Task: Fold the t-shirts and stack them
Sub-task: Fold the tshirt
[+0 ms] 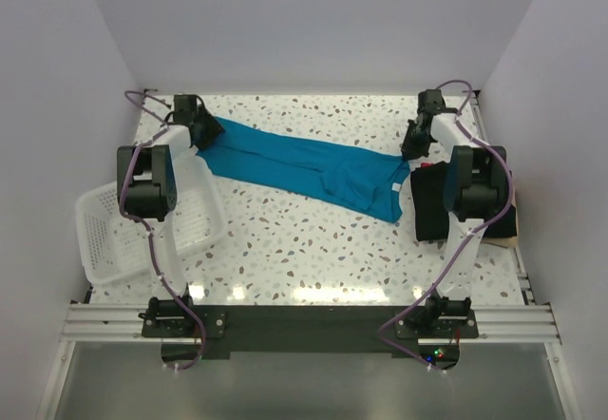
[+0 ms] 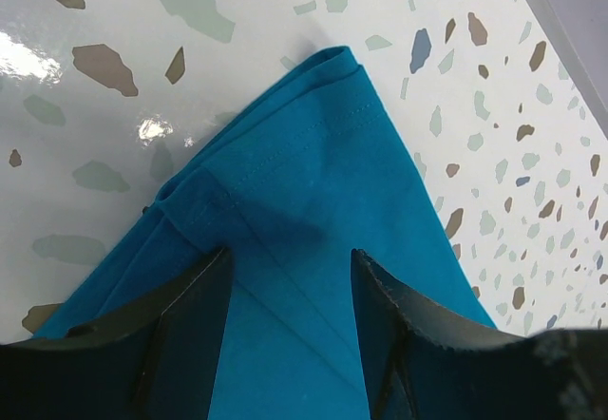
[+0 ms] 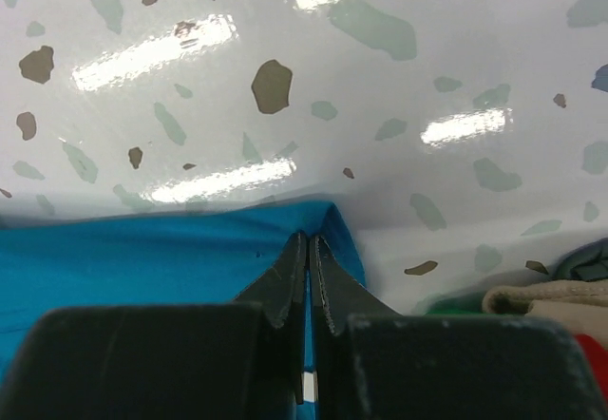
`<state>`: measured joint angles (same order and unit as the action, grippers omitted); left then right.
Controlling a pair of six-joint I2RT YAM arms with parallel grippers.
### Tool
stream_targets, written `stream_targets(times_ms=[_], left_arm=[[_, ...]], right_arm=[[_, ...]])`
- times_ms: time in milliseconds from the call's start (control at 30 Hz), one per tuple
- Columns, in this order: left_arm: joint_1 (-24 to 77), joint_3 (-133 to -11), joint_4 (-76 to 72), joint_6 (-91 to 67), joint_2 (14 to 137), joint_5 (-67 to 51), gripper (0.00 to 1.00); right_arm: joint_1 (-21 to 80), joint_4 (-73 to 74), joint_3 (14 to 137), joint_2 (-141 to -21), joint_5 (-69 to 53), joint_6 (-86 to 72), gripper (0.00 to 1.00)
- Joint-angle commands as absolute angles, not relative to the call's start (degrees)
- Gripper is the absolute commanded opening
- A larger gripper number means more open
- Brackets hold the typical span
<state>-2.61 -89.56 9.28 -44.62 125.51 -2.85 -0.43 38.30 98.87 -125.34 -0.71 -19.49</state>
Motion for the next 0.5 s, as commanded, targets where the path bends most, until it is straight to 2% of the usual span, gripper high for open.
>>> stream_targets(times_ms=[0, 267, 367, 400, 467], left_arm=[[-3.3, -87.2, 12.1, -44.6, 125.0, -0.2, 0.58], [-2.0, -89.2, 7.9, -42.1, 123.1, -4.7, 0.61], [-2.2, -91.8, 8.3, -41.8, 121.6, -5.0, 0.64], [-2.4, -92.7, 8.3, -41.3, 121.3, -4.8, 0.64], [-2.5, -96.2, 9.7, -40.6, 121.4, -4.4, 0.65]], right_arm=[[-2.5, 37.6, 100.6, -126.7, 1.4, -20.1, 0.00], [-2.5, 38.5, 104.5, -128.3, 0.1, -19.8, 0.00], [-2.5, 38.7, 105.4, -127.5, -2.0, -19.4, 0.18], [-2.5, 38.6, 105.4, -127.2, -2.5, -19.3, 0.28], [-2.5, 38.1, 105.3, -125.7, -4.0, -19.2, 0.34]])
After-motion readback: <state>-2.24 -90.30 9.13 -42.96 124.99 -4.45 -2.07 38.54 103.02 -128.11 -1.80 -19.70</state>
